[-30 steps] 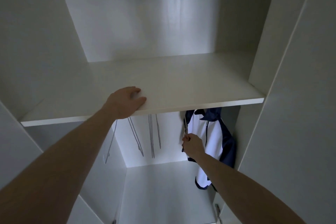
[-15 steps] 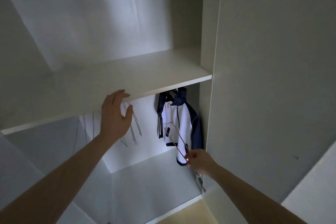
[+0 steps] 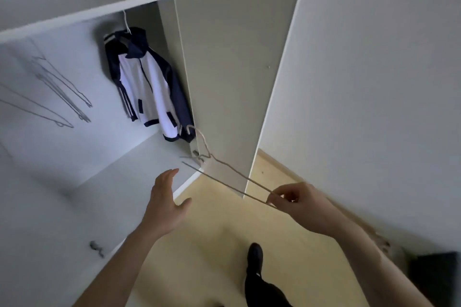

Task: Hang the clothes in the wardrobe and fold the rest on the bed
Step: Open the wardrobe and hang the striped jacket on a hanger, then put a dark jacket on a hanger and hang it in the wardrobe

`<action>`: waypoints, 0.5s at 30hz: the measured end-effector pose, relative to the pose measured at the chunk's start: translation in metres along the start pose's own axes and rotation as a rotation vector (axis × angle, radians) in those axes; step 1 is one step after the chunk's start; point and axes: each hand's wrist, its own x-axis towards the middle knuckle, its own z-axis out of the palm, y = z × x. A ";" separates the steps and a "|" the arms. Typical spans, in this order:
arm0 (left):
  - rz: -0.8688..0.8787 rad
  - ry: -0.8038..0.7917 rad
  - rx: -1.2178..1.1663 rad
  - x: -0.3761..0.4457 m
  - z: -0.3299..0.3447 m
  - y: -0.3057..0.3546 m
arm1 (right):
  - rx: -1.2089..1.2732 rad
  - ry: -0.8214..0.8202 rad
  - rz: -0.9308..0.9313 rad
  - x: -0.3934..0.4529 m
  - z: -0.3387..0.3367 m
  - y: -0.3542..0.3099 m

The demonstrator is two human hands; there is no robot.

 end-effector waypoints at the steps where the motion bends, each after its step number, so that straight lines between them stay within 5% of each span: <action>1: 0.005 -0.031 0.010 -0.011 0.009 0.004 | 0.001 0.017 0.022 -0.026 -0.002 0.012; 8: 0.097 -0.133 0.140 -0.050 0.063 0.049 | 0.064 0.162 0.145 -0.166 -0.021 0.089; 15: 0.183 -0.353 0.127 -0.112 0.159 0.149 | 0.086 0.512 0.418 -0.327 -0.036 0.201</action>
